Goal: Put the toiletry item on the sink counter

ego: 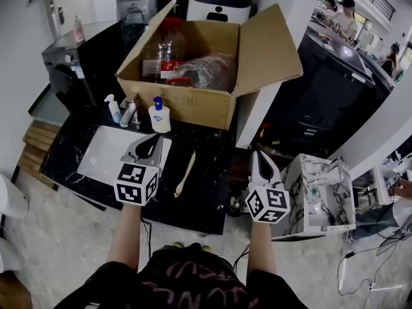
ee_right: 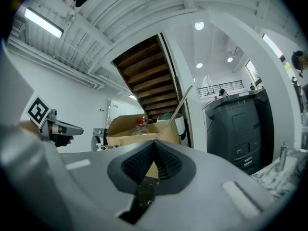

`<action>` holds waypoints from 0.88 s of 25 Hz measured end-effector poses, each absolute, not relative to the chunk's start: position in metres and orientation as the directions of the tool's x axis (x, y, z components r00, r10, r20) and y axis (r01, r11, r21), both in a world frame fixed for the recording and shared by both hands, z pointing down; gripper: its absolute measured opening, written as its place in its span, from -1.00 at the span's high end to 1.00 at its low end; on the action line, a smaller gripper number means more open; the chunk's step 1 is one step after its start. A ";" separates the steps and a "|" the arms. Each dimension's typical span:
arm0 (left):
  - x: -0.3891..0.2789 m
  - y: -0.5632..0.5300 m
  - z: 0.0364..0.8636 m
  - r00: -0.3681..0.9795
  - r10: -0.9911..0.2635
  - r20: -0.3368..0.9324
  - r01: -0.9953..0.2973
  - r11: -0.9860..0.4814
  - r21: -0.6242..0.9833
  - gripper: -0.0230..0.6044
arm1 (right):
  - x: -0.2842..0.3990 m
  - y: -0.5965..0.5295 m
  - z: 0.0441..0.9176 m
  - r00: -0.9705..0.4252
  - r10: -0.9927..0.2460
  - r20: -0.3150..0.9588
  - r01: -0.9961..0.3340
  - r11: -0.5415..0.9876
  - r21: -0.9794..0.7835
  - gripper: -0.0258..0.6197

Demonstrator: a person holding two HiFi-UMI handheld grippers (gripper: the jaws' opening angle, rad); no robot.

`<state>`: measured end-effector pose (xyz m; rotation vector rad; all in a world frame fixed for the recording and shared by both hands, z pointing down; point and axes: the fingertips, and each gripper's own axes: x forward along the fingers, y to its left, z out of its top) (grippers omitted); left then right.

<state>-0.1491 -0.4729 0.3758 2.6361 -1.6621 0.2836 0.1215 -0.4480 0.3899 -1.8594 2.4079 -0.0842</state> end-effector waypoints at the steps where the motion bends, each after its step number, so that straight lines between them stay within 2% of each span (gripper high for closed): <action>1: -0.149 -0.473 0.373 0.418 -0.895 0.152 -0.896 -0.434 -0.090 0.93 | 0.122 -0.448 0.389 -0.251 -0.967 -0.045 -0.962 0.255 -0.102 0.92; 22: -0.152 -0.474 0.362 0.409 -0.906 0.107 -0.903 -0.419 -0.095 0.93 | 0.123 -0.450 0.386 -0.248 -0.968 -0.047 -0.964 0.252 -0.086 0.92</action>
